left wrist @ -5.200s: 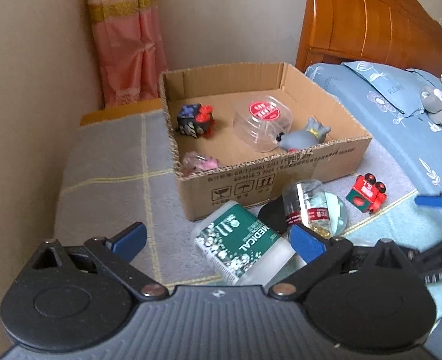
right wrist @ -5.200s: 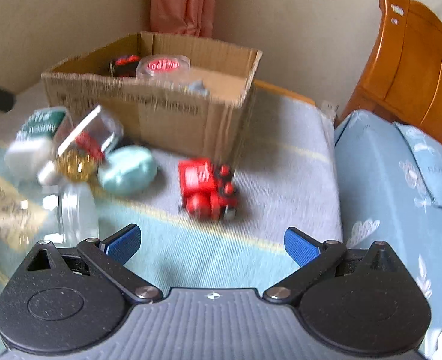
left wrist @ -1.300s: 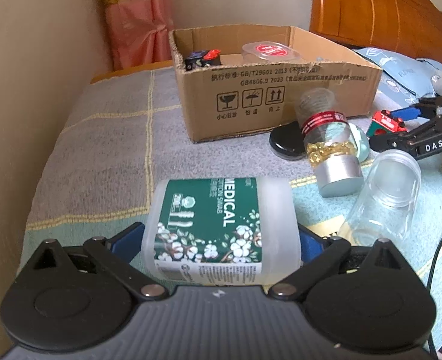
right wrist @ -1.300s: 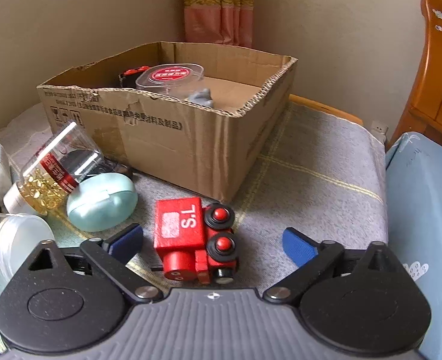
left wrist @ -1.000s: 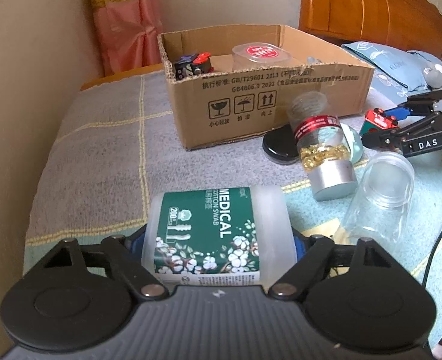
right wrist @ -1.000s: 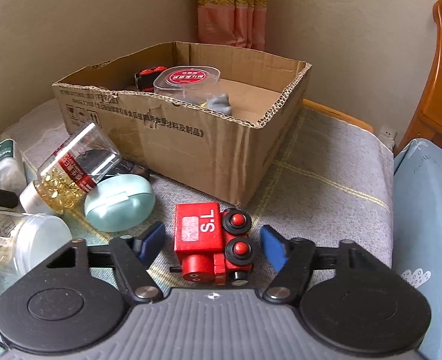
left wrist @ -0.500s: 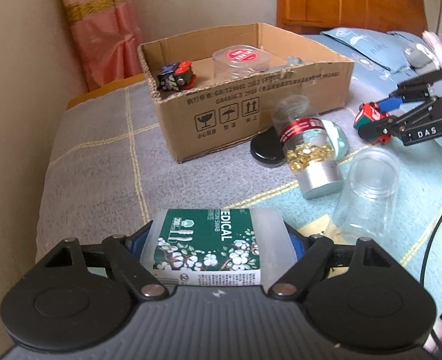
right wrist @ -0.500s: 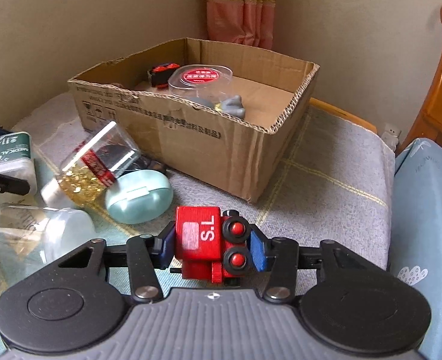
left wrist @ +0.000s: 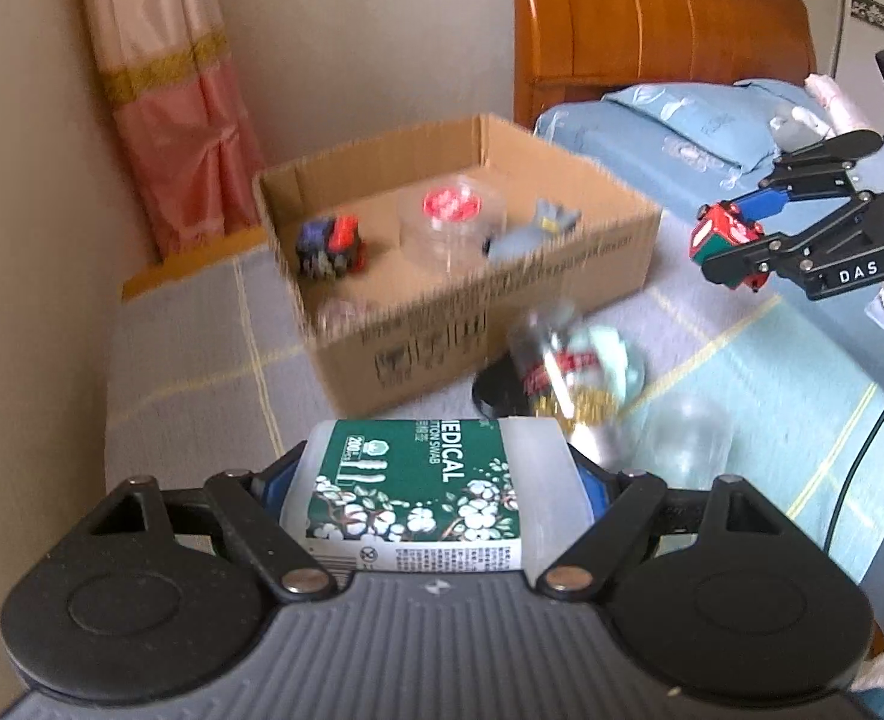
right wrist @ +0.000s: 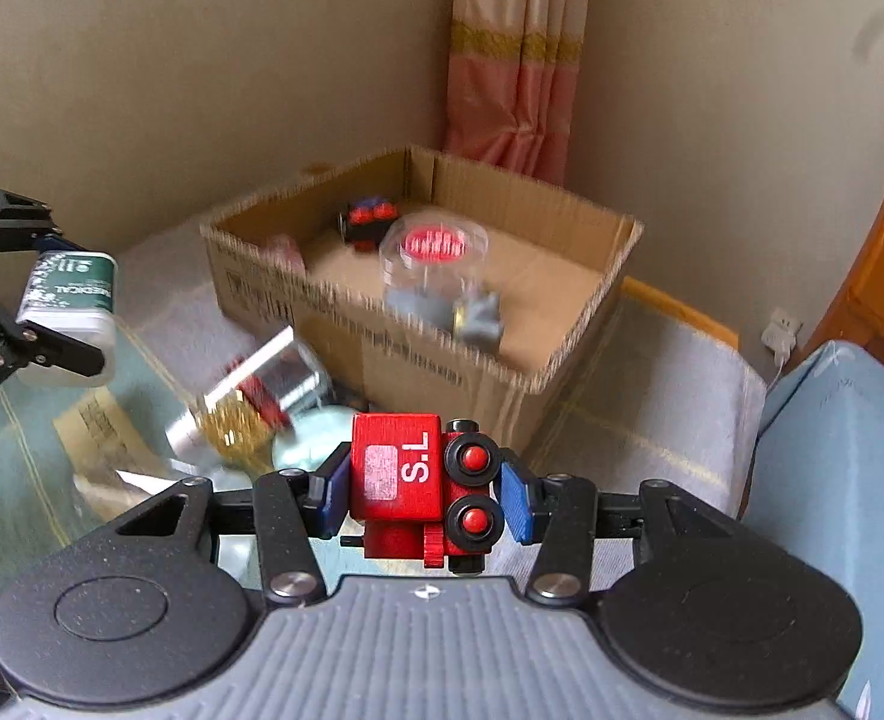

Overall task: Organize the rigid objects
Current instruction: 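Carry the bottle and train over the box and open both grippers, then move both tools back toward the capsule bottle and clear jar, then lower the left gripper around the gold-capsule bottle and close it, then close the right gripper on the clear empty jar while the left gripper holds the capsule bottle, then carry the capsule bottle and jar into the box and open both grippers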

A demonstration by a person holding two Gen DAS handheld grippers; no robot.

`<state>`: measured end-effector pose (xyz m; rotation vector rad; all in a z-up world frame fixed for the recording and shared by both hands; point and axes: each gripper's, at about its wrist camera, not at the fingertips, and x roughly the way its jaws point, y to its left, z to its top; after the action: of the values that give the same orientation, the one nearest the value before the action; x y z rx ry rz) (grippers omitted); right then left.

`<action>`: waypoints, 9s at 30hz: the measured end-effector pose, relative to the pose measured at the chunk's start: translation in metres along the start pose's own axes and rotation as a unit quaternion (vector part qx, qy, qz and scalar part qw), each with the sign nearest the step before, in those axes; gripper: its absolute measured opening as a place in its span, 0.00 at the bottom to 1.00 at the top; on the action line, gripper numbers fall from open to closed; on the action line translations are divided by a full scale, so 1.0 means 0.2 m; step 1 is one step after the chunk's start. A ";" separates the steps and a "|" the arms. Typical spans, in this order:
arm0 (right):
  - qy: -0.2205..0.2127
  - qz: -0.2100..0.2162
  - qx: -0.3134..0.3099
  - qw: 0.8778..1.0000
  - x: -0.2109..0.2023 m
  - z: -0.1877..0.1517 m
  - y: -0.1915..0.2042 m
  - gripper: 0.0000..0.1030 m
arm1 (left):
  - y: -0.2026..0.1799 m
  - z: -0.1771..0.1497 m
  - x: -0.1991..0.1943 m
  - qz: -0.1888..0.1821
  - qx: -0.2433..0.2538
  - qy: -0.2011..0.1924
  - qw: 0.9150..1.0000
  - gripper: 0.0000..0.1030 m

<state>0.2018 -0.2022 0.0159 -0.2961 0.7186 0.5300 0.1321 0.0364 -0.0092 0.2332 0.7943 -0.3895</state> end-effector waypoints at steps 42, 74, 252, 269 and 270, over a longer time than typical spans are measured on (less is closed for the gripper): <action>-0.011 -0.029 0.029 0.999 0.40 0.51 -0.30 0.91 | 0.27 1.02 0.78 0.017 -0.033 -0.008 0.999 0.80; -0.019 -0.031 0.047 0.998 -0.04 0.21 0.14 1.00 | 0.09 0.50 0.15 0.088 -0.057 -0.034 0.994 0.99; -0.041 -0.017 -0.042 0.998 -0.18 0.10 0.22 0.91 | -0.08 0.47 0.20 0.054 0.040 -0.035 0.997 0.96; -0.045 -0.023 -0.022 0.998 -0.03 0.26 0.09 0.91 | 0.01 0.36 0.32 0.071 -0.014 -0.013 0.997 0.98; -0.044 -0.024 -0.021 0.999 -0.02 0.28 0.08 0.91 | 0.02 0.34 0.30 0.070 -0.023 -0.013 0.997 0.98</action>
<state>0.2208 -0.1670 0.0573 -0.3266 0.6148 0.5090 0.2156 0.0008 -0.0052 0.2390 0.7560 -0.2426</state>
